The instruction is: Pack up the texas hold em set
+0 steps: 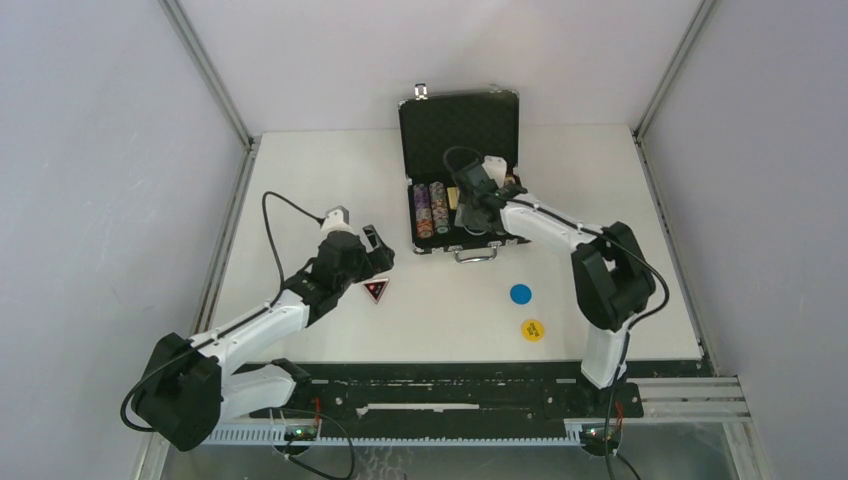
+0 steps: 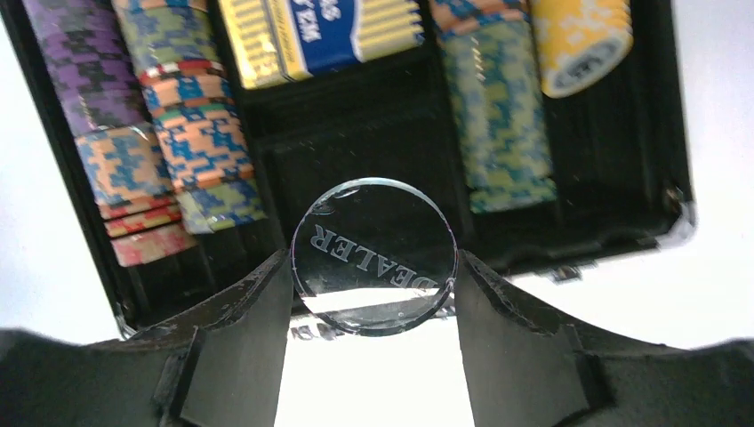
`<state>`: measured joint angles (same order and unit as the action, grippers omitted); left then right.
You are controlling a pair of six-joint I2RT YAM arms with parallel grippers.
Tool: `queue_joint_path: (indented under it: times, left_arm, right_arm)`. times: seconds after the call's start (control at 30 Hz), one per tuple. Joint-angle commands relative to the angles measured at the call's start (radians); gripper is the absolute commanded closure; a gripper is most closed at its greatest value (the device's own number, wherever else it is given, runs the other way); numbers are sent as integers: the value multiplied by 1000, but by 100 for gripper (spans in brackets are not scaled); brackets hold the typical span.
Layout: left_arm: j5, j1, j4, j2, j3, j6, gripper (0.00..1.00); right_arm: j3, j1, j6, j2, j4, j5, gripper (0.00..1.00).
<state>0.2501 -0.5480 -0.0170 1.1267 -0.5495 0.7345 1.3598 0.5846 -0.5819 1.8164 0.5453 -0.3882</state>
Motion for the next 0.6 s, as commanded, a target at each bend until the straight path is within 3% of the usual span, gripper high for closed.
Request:
queue_joint_path:
  times: [0.0, 0.4, 0.47, 0.57]
  left_arm:
    - [10, 6, 6, -5, -35, 6, 10]
    - [26, 8, -7, 11, -46, -3, 9]
    - [26, 8, -7, 15, -48, -4, 9]
    - [26, 9, -7, 23, -49, -5, 9]
  right_arm:
    - [132, 3, 49, 76, -1, 0, 45]
    - [206, -7, 63, 220, -25, 43, 44]
    - [209, -12, 62, 233, -29, 61, 36]
    - [202, -21, 63, 225, -39, 78, 15]
